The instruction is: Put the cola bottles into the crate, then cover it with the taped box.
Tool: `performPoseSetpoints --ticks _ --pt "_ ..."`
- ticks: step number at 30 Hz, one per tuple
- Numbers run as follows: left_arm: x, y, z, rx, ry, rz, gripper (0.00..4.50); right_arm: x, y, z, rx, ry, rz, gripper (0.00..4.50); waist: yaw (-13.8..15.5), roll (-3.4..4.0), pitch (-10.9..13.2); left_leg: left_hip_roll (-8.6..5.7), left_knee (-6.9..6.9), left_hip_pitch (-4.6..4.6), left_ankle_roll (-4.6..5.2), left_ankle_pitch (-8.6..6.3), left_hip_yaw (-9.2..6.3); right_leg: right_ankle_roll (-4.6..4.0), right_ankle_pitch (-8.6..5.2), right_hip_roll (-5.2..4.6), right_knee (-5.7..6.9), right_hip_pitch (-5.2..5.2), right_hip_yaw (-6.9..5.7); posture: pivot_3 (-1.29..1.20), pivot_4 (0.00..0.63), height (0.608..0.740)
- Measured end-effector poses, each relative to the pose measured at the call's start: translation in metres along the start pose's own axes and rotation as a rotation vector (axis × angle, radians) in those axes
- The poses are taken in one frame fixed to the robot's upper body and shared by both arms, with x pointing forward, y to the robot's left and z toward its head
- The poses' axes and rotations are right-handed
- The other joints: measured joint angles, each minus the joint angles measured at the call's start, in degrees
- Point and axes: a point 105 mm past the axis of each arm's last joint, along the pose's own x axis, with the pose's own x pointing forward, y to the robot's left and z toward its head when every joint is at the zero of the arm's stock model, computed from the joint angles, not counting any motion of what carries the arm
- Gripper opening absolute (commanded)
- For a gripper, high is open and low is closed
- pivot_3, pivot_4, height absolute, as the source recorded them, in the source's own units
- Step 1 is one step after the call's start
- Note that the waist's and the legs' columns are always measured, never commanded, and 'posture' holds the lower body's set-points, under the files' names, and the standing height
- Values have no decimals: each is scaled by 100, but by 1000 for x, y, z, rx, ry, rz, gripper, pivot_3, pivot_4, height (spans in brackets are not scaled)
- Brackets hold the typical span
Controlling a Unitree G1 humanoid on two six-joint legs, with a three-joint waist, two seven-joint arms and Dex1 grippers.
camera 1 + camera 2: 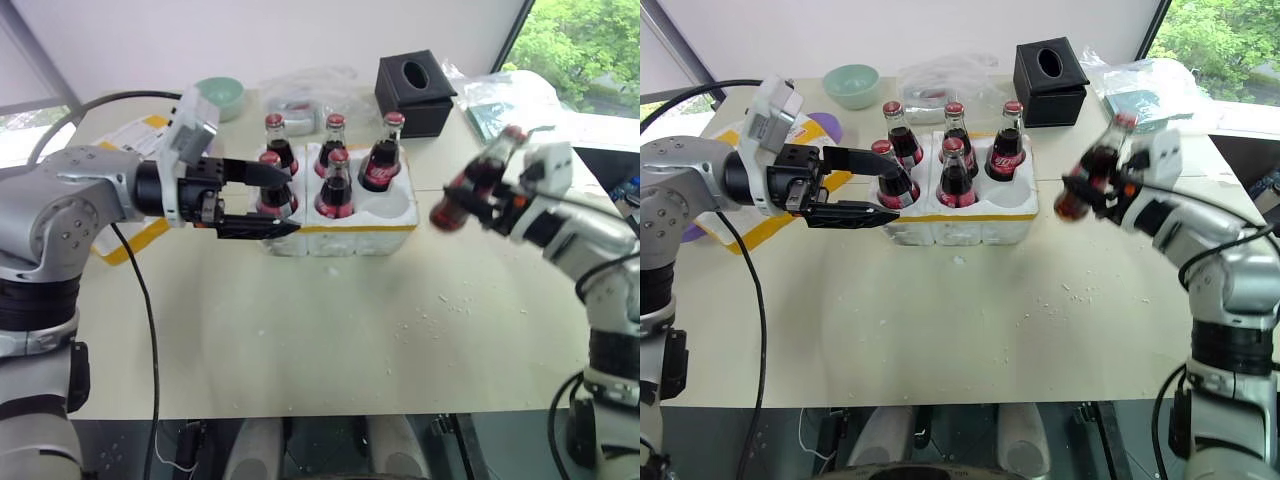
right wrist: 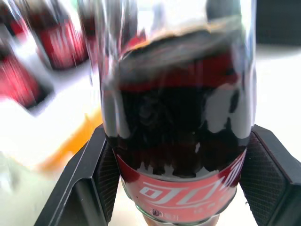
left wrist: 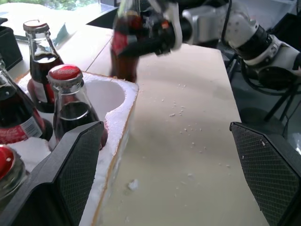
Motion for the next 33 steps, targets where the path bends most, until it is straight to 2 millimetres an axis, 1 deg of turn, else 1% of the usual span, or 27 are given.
performPoseSetpoints --ticks 2,3,5,6,10,14,17,20,22,28,32,33 --pt "0 0 0 -2 -1 1 4500 6 11 22 -18 -61 54 2813 -17 0 0 0 -3 -1 0 0 0 0 0 0 -1 0 0 0 150 737" --pt "0 1 0 -1 -1 2 4500 10 18 31 -23 -83 86 2813 -25 0 0 0 -3 -2 0 0 0 0 0 0 -2 -1 0 0 150 737" --pt "0 1 0 2 -3 2 4500 16 30 37 -37 -98 138 2813 -30 -1 -1 0 -2 -3 1 -1 0 0 0 0 -4 0 0 0 150 737" --pt "0 1 0 5 -4 2 4500 19 35 35 -36 -94 160 2813 -32 -1 -1 0 -2 -3 1 -1 0 0 0 0 -4 0 0 0 150 737" --pt "0 1 1 6 -5 7 4500 34 58 14 -11 -31 257 2813 -31 -1 0 -1 0 -4 1 -1 1 1 1 -1 -2 -1 0 0 150 737" --pt "-4 3 0 6 -9 32 4500 39 69 -5 -15 34 298 2813 -24 -1 0 -1 0 -4 1 -1 0 1 1 -1 -2 -1 0 0 150 737" --pt "-7 4 -1 1 -10 51 4500 39 71 -21 -23 83 302 2813 -28 0 0 -1 0 -4 1 -1 1 1 1 -1 -2 -1 0 0 150 737" --pt "-7 4 0 6 -9 59 4500 42 74 -25 -50 83 308 2813 -43 -1 0 -1 0 -3 1 -1 1 1 1 -1 -2 -1 0 0 150 737" --pt "-7 3 1 9 -10 59 4500 46 77 -30 -76 93 321 2813 -70 -1 0 -1 -2 -2 1 -1 1 1 1 0 -1 -2 0 0 150 737" --pt "-7 3 1 0 -13 61 4500 61 75 -59 -96 181 320 2813 -77 -2 -1 0 -1 -1 1 -1 1 1 1 0 1 -2 1 0 150 737" --pt "-7 4 1 0 -13 73 4500 72 75 -61 -111 183 331 2813 -142 -16 -9 6 1 18 0 0 2 -5 5 8 2 10 3 0 150 737" --pt "-7 4 1 0 -13 75 4500 74 75 -62 -108 182 333 3846 -157 -18 -10 8 1 27 -1 0 2 -6 6 12 2 18 3 0 150 737"
